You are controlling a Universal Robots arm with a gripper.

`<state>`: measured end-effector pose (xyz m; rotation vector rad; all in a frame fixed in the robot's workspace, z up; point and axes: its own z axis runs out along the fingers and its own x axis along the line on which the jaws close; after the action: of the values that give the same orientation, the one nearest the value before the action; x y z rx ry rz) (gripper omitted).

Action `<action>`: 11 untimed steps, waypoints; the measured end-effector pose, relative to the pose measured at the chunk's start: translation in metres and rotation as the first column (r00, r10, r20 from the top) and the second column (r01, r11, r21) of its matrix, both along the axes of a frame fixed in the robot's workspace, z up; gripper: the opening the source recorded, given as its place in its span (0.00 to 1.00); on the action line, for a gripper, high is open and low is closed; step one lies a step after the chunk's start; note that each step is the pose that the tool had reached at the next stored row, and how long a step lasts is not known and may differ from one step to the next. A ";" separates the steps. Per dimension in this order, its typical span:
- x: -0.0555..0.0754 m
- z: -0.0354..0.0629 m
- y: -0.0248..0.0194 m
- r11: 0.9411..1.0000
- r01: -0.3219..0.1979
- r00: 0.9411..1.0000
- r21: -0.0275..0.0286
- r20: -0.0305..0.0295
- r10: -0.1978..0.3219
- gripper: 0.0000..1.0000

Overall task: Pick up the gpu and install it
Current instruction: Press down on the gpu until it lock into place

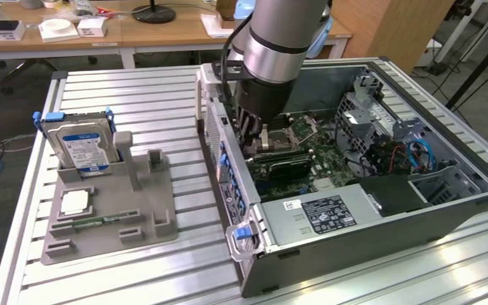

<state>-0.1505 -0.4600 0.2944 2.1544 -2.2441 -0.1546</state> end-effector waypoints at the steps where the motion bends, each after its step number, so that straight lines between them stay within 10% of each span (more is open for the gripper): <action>1: 0.001 0.0001 0.0000 1.000 0.000 1.000 0.000 0.000 0.000 0.11; 11: 0.007 0.0054 0.0000 1.000 0.000 1.000 0.001 -0.008 0.000 0.11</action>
<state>-0.1431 -0.4600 0.2999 2.1504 -2.2400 -0.1637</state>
